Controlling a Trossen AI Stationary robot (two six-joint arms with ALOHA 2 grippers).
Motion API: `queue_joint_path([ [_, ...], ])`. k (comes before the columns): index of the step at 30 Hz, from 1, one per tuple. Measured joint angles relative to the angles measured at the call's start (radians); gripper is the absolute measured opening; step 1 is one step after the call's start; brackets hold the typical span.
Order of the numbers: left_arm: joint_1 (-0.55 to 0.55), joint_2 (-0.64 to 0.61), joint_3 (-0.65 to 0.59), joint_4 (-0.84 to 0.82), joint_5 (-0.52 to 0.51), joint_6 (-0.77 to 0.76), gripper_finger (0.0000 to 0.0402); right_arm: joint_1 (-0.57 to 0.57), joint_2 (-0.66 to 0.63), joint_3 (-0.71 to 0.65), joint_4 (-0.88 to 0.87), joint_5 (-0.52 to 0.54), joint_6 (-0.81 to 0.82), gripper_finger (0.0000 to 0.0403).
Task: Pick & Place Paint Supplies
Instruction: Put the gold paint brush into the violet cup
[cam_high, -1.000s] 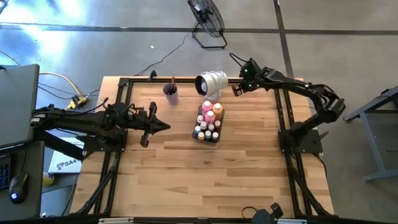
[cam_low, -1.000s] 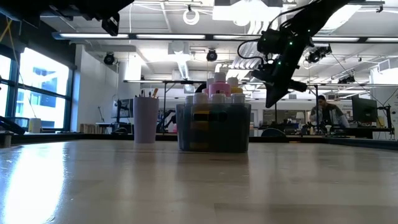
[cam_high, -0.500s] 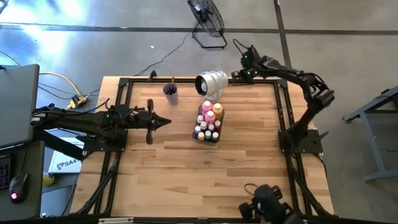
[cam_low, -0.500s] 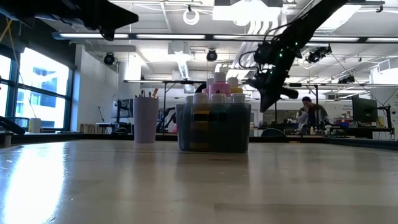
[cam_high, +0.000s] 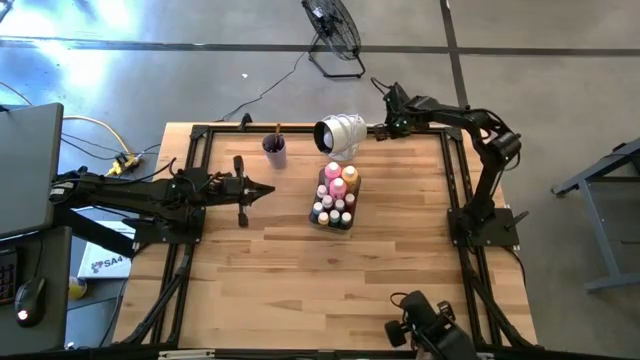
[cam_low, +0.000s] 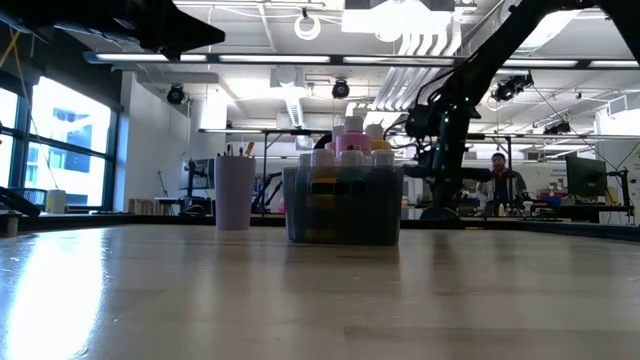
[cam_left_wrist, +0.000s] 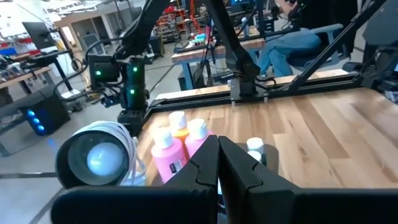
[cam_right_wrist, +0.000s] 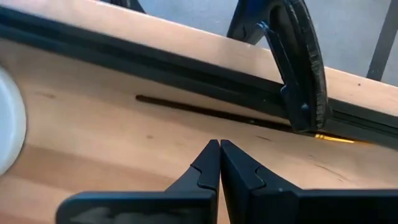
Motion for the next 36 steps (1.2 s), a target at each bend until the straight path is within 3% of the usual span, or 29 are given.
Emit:
queue_joint_path([
  [18, 0.000, 0.000, 0.000, 0.000, -0.111, 0.165, 0.0000, -0.018, 0.087, 0.000, 0.095, 0.007, 0.092, 0.0003],
  [24, 0.000, 0.000, 0.000, -0.001, -0.121, 0.168, 0.0000, -0.020, 0.100, -0.001, 0.127, 0.058, 0.088, 0.0003],
  [29, 0.000, 0.000, 0.000, -0.001, -0.121, 0.166, 0.0000, -0.028, 0.100, -0.001, 0.124, 0.021, 0.088, 0.0003],
  [36, 0.000, 0.000, 0.000, -0.001, -0.121, 0.161, 0.0000, -0.015, 0.100, 0.003, -0.008, -0.043, 0.089, 0.0003],
])
